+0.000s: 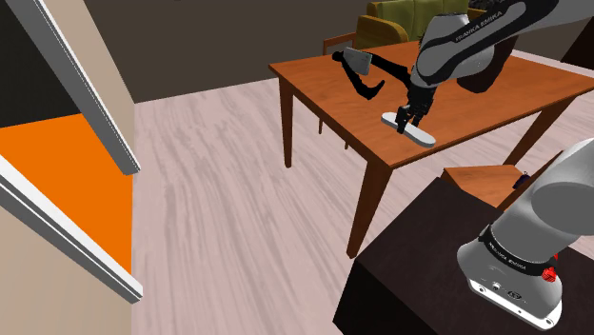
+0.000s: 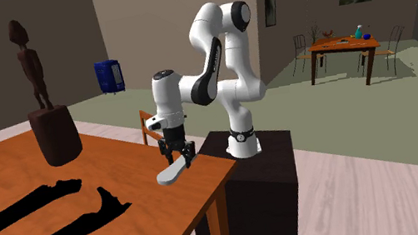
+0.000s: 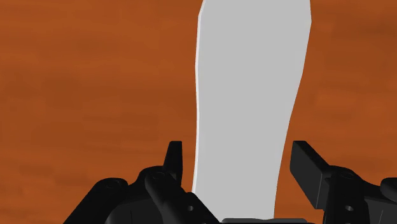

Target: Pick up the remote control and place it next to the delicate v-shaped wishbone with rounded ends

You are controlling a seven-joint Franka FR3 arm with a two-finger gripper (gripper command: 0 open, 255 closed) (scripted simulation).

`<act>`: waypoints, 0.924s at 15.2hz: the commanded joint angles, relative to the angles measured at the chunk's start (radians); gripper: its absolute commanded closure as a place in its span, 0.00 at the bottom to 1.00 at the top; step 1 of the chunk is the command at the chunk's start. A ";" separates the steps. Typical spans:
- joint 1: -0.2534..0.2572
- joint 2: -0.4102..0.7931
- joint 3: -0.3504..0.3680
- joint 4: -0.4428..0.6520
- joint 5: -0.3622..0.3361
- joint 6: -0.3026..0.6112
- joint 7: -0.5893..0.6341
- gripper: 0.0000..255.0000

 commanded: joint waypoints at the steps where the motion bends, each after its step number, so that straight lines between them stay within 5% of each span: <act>1: 0.000 0.000 0.000 0.000 0.000 0.000 0.000 1.00; 6: 0.000 0.000 0.000 0.000 0.000 0.000 0.000 1.00; 14: -0.005 -0.078 0.013 0.048 -0.014 -0.125 0.012 1.00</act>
